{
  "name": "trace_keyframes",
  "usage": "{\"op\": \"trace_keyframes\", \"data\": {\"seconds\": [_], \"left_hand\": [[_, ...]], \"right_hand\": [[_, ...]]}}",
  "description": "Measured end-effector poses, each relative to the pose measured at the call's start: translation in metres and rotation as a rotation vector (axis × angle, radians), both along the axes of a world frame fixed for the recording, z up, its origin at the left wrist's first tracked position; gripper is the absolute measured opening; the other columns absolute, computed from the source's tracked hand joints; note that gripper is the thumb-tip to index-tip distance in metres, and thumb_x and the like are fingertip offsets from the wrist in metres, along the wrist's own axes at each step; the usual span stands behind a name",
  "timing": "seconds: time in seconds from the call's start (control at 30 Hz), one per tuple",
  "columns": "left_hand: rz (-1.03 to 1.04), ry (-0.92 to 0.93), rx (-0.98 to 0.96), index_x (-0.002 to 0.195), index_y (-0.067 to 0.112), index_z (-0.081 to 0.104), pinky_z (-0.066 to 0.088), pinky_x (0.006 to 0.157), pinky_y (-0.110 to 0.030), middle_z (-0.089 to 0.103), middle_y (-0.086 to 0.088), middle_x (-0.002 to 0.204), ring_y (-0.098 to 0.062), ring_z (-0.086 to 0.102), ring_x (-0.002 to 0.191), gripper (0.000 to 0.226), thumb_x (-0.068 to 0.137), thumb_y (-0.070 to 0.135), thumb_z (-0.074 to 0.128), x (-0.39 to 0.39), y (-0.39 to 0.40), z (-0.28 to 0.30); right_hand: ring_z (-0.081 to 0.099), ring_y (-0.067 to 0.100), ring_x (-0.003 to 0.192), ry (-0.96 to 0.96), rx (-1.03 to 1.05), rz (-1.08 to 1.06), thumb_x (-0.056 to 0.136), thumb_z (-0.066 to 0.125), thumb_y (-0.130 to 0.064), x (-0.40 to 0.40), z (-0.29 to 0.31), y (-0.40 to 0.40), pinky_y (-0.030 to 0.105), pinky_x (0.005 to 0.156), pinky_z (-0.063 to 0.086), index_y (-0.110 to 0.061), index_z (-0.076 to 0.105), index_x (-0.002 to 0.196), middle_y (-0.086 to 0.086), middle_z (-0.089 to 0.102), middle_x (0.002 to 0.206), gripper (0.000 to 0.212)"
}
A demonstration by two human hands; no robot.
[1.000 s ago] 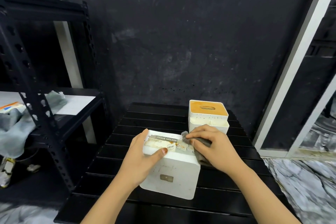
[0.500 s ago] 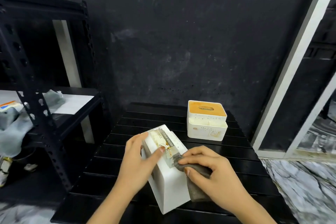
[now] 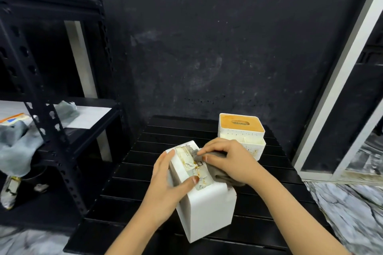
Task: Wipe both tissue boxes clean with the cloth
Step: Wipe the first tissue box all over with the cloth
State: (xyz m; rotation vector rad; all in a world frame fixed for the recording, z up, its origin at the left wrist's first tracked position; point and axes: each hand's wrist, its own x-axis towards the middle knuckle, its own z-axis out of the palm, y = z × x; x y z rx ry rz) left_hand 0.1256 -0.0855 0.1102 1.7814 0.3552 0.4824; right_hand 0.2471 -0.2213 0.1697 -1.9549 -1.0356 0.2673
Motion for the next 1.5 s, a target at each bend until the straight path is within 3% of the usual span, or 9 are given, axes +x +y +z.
{"op": "trace_keyframes", "data": {"seconds": [0.17,0.43,0.87,0.93,1.03,1.13,1.23,1.37,1.5], "left_hand": [[0.0,0.005,0.019,0.141,0.034,0.029,0.037,0.099,-0.024,0.022,0.02,0.145,-0.004,0.031,0.13,0.079,0.077,0.024,0.074,0.001,0.003,0.001],[-0.063,0.028,0.027,0.139,0.037,0.028,0.033,0.08,-0.006,0.023,0.022,0.144,-0.001,0.03,0.128,0.077,0.078,0.024,0.074,0.005,0.007,-0.001],[-0.218,0.125,0.042,0.145,0.039,0.018,0.036,0.077,-0.003,0.022,0.022,0.149,0.002,0.029,0.131,0.088,0.077,0.034,0.073,0.009,0.022,0.002],[-0.283,0.149,0.003,0.143,0.043,0.02,0.041,0.091,-0.009,0.029,0.019,0.146,-0.001,0.033,0.131,0.089,0.074,0.039,0.076,0.011,0.029,0.003],[-0.366,0.188,-0.016,0.138,0.048,0.029,0.034,0.112,-0.039,0.045,0.021,0.135,-0.004,0.039,0.13,0.09,0.062,0.048,0.077,0.018,0.041,0.009],[-0.383,0.249,0.07,0.136,0.047,0.032,0.027,0.115,-0.039,0.041,0.02,0.141,-0.002,0.032,0.135,0.095,0.053,0.054,0.077,0.024,0.053,0.019],[-0.314,0.305,0.12,0.138,0.047,0.031,0.031,0.112,-0.036,0.036,0.013,0.146,-0.007,0.031,0.137,0.102,0.05,0.055,0.082,0.022,0.065,0.025],[-0.121,0.225,0.181,0.132,0.037,0.043,0.038,0.096,-0.024,0.047,0.015,0.132,-0.004,0.046,0.122,0.069,0.073,0.03,0.078,0.008,0.066,0.029],[0.122,0.108,0.227,0.105,0.034,0.061,0.042,0.076,-0.016,0.061,0.012,0.105,-0.007,0.059,0.096,0.027,0.081,0.027,0.072,-0.01,0.042,0.022]], "right_hand": [[0.053,-0.009,0.095,-0.05,-0.005,-0.016,0.087,0.061,-0.018,0.005,-0.004,0.008,0.003,0.078,0.04,-0.029,0.071,0.094,-0.017,0.061,0.102,0.017],[0.057,-0.002,0.101,-0.054,-0.018,0.091,0.085,0.063,-0.012,-0.004,-0.005,-0.023,0.012,0.091,0.042,-0.026,0.073,0.093,-0.013,0.063,0.104,0.019],[0.056,-0.001,0.094,-0.127,-0.066,-0.011,0.086,0.062,-0.018,0.037,-0.002,0.035,0.007,0.074,0.04,-0.026,0.072,0.094,-0.014,0.061,0.102,0.015],[0.055,0.0,0.094,-0.122,-0.073,-0.039,0.087,0.061,-0.018,0.041,-0.002,0.035,0.008,0.073,0.039,-0.026,0.071,0.096,-0.013,0.061,0.102,0.016],[0.055,-0.002,0.094,-0.104,-0.051,-0.082,0.087,0.06,-0.019,0.041,-0.005,0.03,0.006,0.07,0.039,-0.026,0.072,0.096,-0.016,0.062,0.101,0.016],[0.054,-0.006,0.093,-0.099,-0.023,-0.137,0.087,0.061,-0.02,0.038,-0.009,0.021,0.001,0.069,0.039,-0.028,0.071,0.095,-0.018,0.062,0.099,0.015],[0.053,-0.006,0.095,-0.109,-0.005,-0.158,0.087,0.06,-0.02,0.031,-0.013,0.006,0.006,0.075,0.04,-0.03,0.069,0.095,-0.018,0.061,0.1,0.016],[0.051,-0.009,0.095,-0.131,0.019,-0.149,0.085,0.061,-0.019,0.015,-0.016,-0.011,0.002,0.079,0.037,-0.036,0.067,0.09,-0.017,0.06,0.099,0.018],[0.051,-0.01,0.093,-0.134,0.07,-0.211,0.085,0.062,-0.014,0.001,-0.02,-0.014,0.0,0.078,0.036,-0.036,0.066,0.085,-0.016,0.06,0.096,0.023]]}}
